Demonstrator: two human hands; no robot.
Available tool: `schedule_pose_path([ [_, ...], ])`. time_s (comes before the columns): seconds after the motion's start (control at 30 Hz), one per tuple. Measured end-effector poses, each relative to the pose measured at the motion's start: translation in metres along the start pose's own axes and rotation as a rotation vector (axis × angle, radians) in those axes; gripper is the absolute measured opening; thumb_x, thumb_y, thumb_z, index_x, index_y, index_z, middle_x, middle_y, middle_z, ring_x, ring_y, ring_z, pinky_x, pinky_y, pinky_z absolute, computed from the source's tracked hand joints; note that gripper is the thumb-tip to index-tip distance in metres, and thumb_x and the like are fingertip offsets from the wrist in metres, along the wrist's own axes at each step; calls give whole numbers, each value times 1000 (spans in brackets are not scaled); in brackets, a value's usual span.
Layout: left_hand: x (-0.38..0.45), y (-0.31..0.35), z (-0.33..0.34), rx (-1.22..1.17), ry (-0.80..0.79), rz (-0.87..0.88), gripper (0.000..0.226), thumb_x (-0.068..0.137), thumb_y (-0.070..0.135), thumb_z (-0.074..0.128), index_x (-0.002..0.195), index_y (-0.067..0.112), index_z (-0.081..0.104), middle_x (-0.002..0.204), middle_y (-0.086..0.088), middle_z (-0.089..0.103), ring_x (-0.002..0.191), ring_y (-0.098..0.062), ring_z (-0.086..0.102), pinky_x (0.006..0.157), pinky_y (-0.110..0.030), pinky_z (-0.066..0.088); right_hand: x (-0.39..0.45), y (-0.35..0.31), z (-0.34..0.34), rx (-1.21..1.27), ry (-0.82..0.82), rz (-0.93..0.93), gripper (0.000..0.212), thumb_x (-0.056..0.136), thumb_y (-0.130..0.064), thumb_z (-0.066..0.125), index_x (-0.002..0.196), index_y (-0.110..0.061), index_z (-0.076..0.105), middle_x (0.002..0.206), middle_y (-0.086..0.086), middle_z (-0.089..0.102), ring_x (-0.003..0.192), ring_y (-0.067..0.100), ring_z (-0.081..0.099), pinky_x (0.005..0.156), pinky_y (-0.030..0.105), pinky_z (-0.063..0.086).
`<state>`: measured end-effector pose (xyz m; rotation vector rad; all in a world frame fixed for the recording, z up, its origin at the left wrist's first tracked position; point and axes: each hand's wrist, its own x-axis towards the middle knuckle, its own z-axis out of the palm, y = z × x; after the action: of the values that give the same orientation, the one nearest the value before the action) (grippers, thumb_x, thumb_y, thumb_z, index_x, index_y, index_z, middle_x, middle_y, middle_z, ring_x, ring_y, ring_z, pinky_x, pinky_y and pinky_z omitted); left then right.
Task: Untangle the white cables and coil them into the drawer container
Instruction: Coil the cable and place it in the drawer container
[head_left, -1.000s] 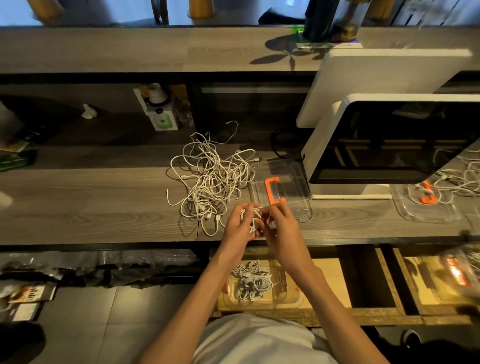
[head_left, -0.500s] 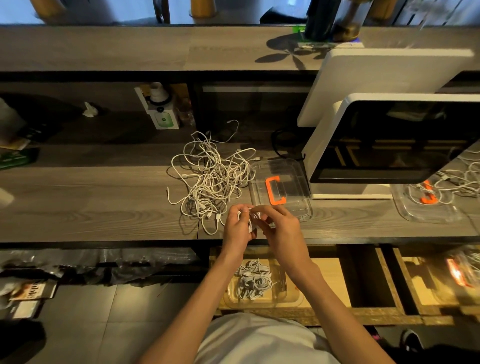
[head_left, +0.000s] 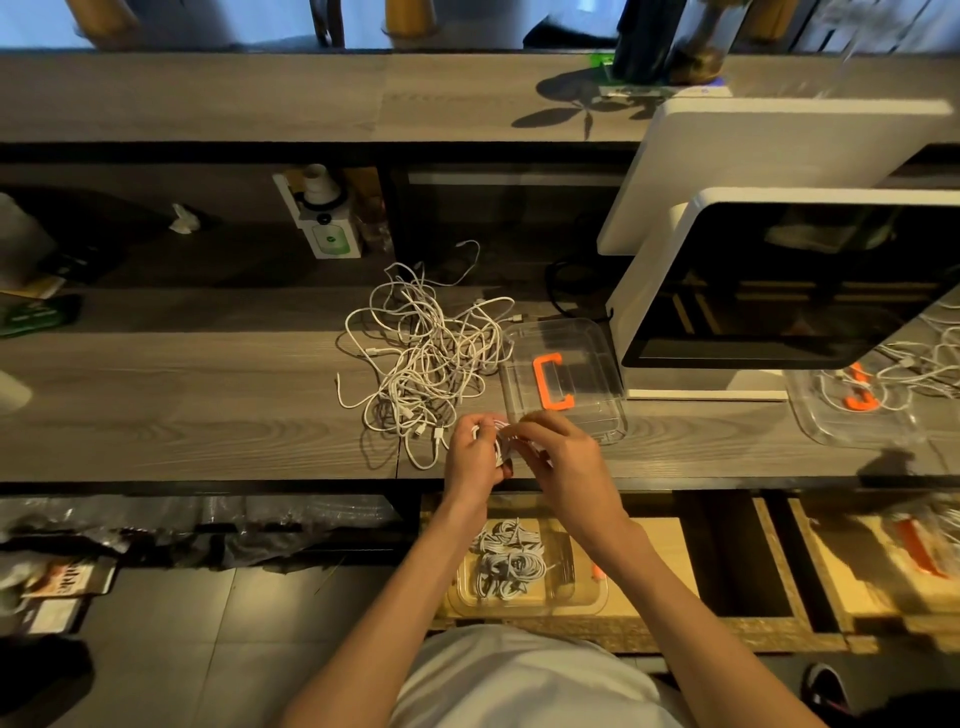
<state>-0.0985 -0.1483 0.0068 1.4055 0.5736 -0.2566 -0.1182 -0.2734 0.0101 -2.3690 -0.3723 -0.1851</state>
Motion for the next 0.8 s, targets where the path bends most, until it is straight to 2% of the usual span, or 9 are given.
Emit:
schedule_pose_path([
  [0.1,1,-1,-1,2,-11,-5,18,109,21,41,111,15,58,94,-12,67,59,-14,56,49,-23,45,1,-1,3,197,36,202,38,94,-9,73,127,-23,62,103,-13,70,93,-3,67,83,14,55],
  [0.23,2,-2,-2,-1,-16,-20,18,109,20,40,110,13,57,90,-10,70,57,-14,54,50,-24,45,3,-2,6,385,9,331,30,95,-8,70,120,-19,58,96,-13,71,91,-4,69,77,12,54],
  [0.33,4,-3,-5,-19,-39,-45,20,109,18,40,111,10,58,94,-10,64,62,-16,54,40,-18,40,1,-3,3,335,-82,270,32,96,0,66,117,-24,61,105,-8,72,97,-6,67,78,7,50],
  [0.4,4,-3,-7,-34,-39,-65,21,109,17,40,109,10,59,98,-7,64,68,-16,56,46,-20,42,0,-3,1,260,-131,192,44,93,8,65,117,-28,64,110,-7,70,102,-3,66,81,8,49],
  [0.43,4,-2,-8,-49,-39,-77,22,109,16,40,110,8,60,96,-6,64,69,-15,56,50,-23,43,1,-3,0,227,-143,164,43,93,7,65,117,-29,65,111,-8,69,102,-1,65,82,9,50],
  [0.53,4,0,-8,-92,-52,-102,23,108,12,40,111,4,61,88,-7,64,65,-13,55,54,-26,38,5,-1,0,188,-159,135,23,96,-10,70,110,-28,67,107,-11,66,95,1,64,82,15,54],
  [0.6,5,-1,-8,-101,-52,-104,21,107,12,42,113,3,60,86,-7,63,64,-12,53,48,-22,36,7,0,2,157,-156,130,16,96,-14,71,105,-26,68,105,-10,63,92,3,63,82,22,56],
  [0.67,6,-3,-6,-121,-48,-86,17,106,13,45,112,5,59,85,-5,61,63,-9,51,41,-17,34,8,-2,5,113,-124,119,15,97,-11,68,107,-22,68,108,-8,58,91,5,61,83,23,55],
  [0.8,7,-3,-3,-162,-27,-89,12,106,18,51,108,10,60,78,0,62,63,-7,55,47,-18,42,4,-6,11,60,-28,76,17,99,-8,64,115,-14,68,113,-6,52,95,7,59,81,18,52],
])
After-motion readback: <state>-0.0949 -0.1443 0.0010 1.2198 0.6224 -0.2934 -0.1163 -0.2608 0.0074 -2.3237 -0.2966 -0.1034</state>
